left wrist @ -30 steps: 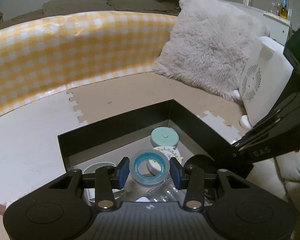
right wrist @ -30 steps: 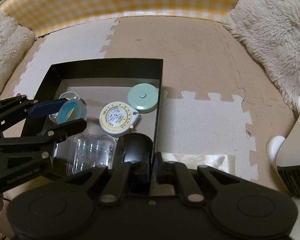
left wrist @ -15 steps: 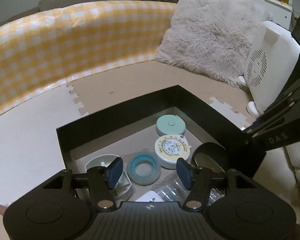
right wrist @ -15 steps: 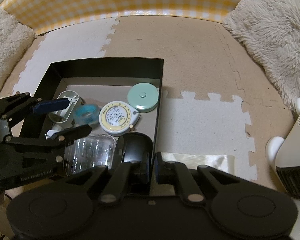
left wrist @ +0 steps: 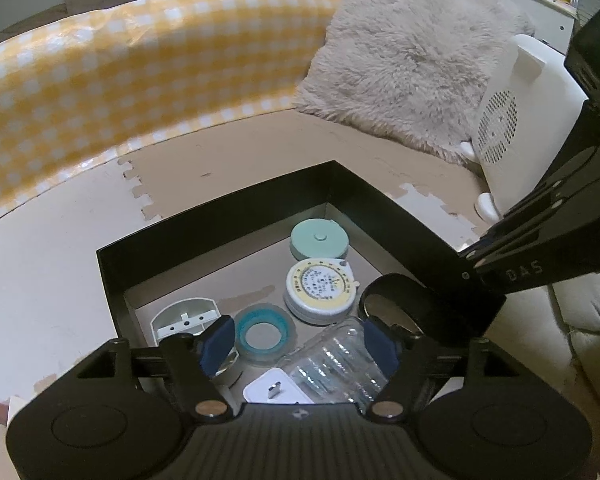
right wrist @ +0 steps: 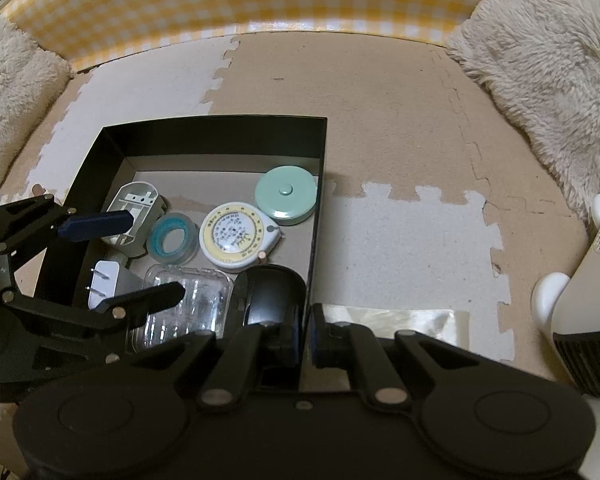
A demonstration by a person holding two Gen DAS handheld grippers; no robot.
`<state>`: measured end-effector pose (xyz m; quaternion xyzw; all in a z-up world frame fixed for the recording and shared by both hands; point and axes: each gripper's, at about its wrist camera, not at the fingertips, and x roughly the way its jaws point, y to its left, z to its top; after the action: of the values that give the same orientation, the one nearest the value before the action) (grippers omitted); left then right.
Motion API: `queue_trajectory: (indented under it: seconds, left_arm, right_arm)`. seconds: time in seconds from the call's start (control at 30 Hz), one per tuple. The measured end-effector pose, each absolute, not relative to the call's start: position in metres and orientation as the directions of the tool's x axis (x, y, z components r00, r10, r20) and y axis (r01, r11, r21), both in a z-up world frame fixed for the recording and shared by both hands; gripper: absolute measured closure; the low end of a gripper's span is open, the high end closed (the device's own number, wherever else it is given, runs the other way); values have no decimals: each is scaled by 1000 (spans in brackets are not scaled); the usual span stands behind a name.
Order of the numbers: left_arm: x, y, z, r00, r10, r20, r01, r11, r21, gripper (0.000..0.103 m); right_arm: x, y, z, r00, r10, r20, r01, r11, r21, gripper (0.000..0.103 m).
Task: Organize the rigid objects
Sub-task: 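Lower the tape roll into the black tray and open the left gripper, then move the left gripper back to the white block with brown cylinder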
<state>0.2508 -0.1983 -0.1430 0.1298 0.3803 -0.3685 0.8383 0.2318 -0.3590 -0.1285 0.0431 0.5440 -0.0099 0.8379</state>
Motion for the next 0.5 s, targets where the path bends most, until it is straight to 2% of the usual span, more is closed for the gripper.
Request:
queue_trajectory:
  seconds: [0.1, 0.17, 0.37, 0.5]
  left_arm:
    - [250, -197, -139, 440, -524, -730, 715, 696, -68, 24]
    - [250, -197, -135, 443, -526, -726, 712, 698, -71, 16]
    - [250, -194, -122, 461, -526, -714, 700, 710, -71, 2]
    - [249, -193, -115, 475, -527, -704, 698, 714, -64, 0]
  right_arm:
    - [232, -359, -129, 409, 32, -912, 66, 996, 64, 97]
    - [232, -359, -129, 409, 31, -912, 66, 996, 64, 97]
    - [232, -359, -129, 412, 33, -911, 67, 995, 67, 97]
    - [231, -360, -129, 413, 35, -910, 68, 995, 69, 97]
